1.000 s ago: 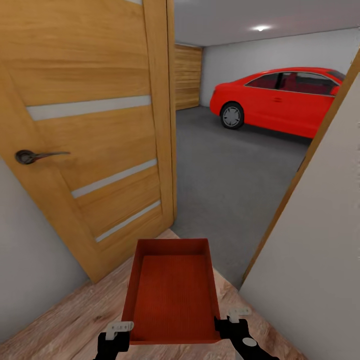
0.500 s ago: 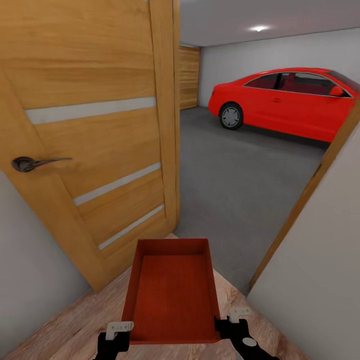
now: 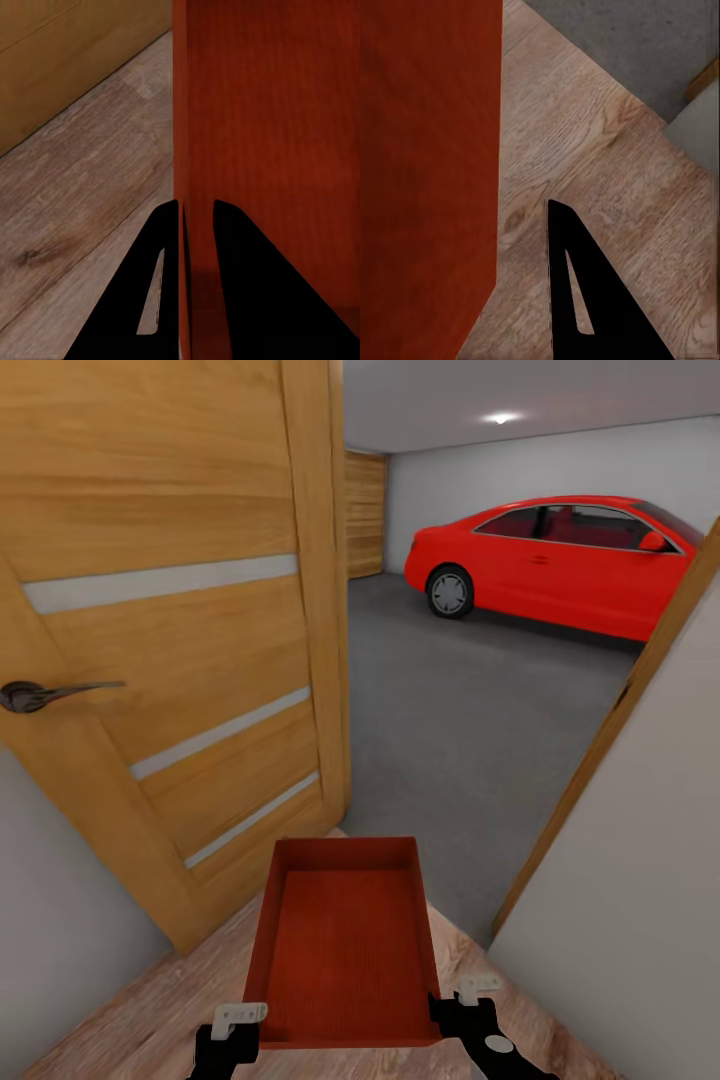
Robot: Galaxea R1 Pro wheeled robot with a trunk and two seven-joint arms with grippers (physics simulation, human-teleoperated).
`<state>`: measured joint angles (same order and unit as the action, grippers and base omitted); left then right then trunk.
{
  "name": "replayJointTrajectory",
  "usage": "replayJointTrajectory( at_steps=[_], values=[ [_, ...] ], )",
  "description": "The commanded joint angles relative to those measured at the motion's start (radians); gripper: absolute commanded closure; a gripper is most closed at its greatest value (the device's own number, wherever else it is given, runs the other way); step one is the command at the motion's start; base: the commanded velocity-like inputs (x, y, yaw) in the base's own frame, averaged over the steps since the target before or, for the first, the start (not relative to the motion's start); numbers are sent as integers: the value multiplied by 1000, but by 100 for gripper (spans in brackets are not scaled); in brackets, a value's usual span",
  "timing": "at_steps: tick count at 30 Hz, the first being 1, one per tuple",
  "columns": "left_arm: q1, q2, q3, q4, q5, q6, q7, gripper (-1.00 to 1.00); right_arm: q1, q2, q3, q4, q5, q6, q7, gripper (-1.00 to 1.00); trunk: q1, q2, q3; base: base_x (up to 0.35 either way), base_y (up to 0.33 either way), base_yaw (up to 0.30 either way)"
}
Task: Move the two storage containers from the living room to the garage. In the garage, place one container on the floor and stack the other container on top of it (either order is fine).
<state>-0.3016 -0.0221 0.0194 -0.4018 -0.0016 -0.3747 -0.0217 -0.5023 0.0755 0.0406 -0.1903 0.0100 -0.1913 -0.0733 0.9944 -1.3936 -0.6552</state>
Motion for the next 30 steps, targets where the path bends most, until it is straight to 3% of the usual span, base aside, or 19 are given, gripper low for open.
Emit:
replayJointTrajectory(
  at_steps=[1,10,30],
  values=[
    [-1,1,18,-2,8,-3,8,100,-1,-14,-7,2,-1,-4,-11,100,0,0,-1,1,1,-241],
    [-1,1,18,-2,7,-3,8,100,-1,-14,-7,2,-1,-4,-11,100,0,0,-1,0,0,-215],
    [-1,1,18,-2,8,-3,8,100,-1,-14,-7,2,-1,-4,-11,100,0,0,-1,23,82,-14]
  ],
)
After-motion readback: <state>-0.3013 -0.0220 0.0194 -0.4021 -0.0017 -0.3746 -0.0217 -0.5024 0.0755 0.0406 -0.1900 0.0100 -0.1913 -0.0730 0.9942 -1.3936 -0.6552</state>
